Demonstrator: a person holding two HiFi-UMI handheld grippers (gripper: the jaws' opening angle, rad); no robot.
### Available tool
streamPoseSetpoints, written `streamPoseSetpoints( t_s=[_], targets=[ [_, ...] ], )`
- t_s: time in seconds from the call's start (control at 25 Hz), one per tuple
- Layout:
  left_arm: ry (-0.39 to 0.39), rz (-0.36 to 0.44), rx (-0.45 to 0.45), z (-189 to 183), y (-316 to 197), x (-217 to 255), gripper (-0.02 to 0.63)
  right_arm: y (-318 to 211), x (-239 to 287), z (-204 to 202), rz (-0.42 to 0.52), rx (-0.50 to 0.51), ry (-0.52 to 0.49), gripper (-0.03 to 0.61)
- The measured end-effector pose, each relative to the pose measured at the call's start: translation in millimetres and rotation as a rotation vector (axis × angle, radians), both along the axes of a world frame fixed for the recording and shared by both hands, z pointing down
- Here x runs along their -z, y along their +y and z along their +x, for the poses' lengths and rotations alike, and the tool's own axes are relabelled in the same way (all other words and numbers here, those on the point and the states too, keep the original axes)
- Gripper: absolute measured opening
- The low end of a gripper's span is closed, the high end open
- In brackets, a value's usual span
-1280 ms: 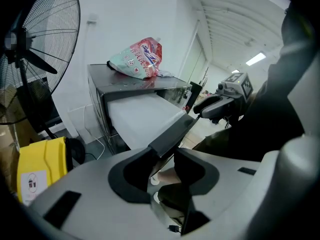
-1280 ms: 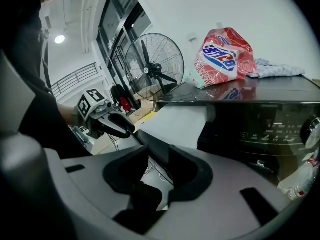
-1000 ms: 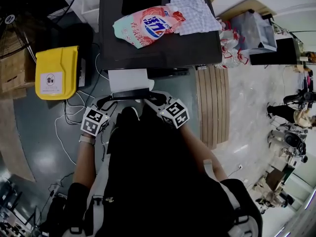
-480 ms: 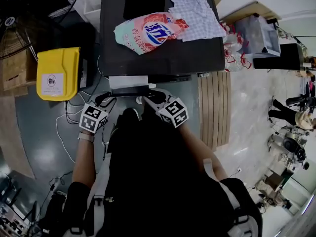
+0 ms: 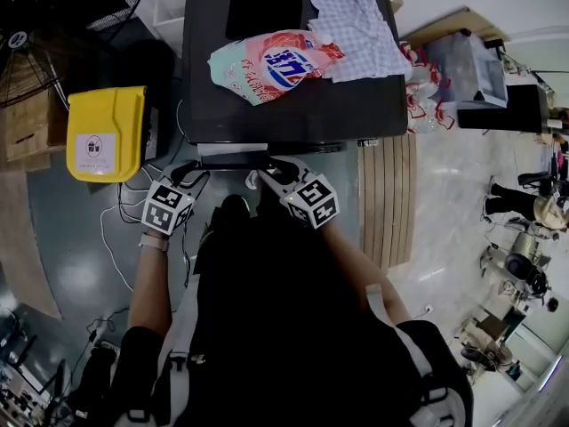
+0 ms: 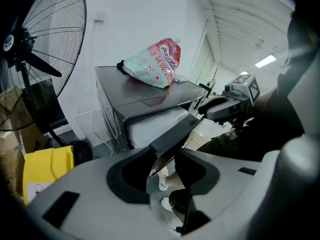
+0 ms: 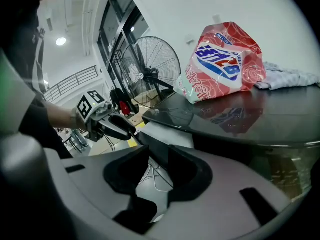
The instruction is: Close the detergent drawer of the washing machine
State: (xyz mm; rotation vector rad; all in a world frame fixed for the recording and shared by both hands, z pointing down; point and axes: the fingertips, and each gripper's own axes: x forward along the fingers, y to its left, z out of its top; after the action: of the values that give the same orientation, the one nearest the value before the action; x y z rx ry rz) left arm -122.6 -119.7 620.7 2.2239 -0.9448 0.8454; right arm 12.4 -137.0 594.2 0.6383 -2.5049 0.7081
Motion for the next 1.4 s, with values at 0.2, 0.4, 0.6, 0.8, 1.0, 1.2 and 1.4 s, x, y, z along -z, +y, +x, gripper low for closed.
streamPoseSetpoints(
  t_s=[0.2, 0.4, 0.6, 0.8, 1.0, 1.2, 1.4],
  targets=[
    [0.005, 0.004, 0.005, -1.0, -5.2, -0.2, 0.147, -5.6, -0.2, -0.9, 0.012, -0.019, 0.007, 0.135],
    [-0.003, 0.005, 0.007, -2.5, -11.1, -1.4, 0.147, -12.4, 0.5, -1.8, 0.015, -0.049, 0.015, 0.138],
    [-0.001, 0.004, 0.023, -2.5, -11.4, -1.3, 0.150, -11.0, 0.0, -1.3, 0.008, -0.052, 0.027, 0.144],
    [0.005, 0.016, 0.062, -3.7, -10.1, -1.4, 0.156, -11.8, 0.1, -2.7, -0.003, -0.083, 0.014, 0.160],
    [0.051, 0.003, 0.180, -9.2, -8.5, -1.6, 0.166, -10.0, 0.0, -2.2, -0.014, -0.123, 0.027, 0.166],
    [0.103, 0.005, 0.327, -15.2, -3.2, 1.0, 0.167, -5.2, 1.4, 4.2, -0.044, -0.180, 0.019, 0.169],
    [0.184, 0.010, 0.403, -15.9, 5.0, 0.6, 0.165, 1.5, 1.6, 10.1, -0.037, -0.243, 0.030, 0.186]
  ],
)
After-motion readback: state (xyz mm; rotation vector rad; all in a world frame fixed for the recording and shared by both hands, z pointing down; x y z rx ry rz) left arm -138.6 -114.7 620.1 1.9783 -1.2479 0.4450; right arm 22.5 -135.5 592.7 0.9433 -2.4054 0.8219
